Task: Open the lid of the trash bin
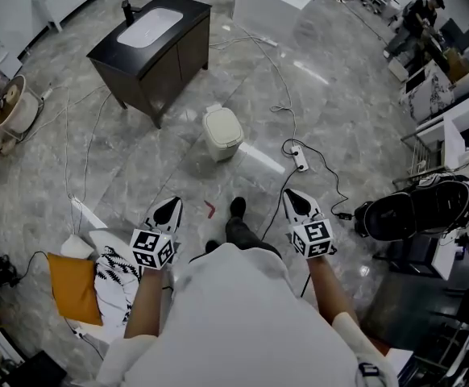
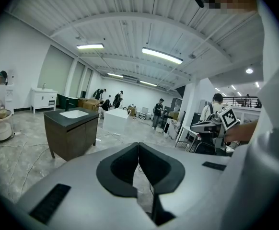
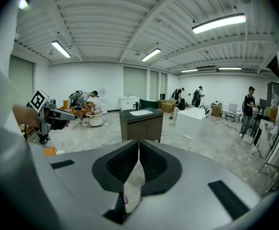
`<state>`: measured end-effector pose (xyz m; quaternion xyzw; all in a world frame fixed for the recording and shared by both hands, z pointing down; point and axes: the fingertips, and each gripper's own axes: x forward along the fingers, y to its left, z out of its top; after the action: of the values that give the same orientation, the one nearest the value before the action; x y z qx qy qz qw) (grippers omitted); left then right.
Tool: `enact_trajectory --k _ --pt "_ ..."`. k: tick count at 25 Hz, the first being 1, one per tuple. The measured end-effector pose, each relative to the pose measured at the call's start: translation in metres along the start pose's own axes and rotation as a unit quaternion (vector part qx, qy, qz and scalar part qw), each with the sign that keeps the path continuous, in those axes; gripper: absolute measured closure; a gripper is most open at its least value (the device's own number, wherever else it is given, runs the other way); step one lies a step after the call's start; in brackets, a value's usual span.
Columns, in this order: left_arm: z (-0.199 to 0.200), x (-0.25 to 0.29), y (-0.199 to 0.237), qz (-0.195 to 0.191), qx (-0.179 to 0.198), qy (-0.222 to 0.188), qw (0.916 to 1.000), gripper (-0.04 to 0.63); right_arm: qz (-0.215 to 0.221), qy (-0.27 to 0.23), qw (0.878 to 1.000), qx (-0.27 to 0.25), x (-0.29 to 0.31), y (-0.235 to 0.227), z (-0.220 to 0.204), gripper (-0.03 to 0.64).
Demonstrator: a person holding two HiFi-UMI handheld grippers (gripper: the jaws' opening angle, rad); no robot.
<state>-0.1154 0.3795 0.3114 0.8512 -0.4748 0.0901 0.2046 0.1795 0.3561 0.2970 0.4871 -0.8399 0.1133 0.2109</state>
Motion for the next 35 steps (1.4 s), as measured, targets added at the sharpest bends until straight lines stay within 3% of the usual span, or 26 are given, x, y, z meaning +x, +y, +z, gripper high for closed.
enact_trajectory --k 21,35 --pt "0.065 0.133 0.036 0.005 0.0 0.013 0.9999 0.577 0.055 0.033 0.998 0.011 0.137 -0.096 0.045 0.584" --pt "0.096 0.234 0.046 0.039 0.0 0.034 0.9987 0.577 0.113 0.05 0.992 -0.028 0.224 -0.17 0.061 0.584"
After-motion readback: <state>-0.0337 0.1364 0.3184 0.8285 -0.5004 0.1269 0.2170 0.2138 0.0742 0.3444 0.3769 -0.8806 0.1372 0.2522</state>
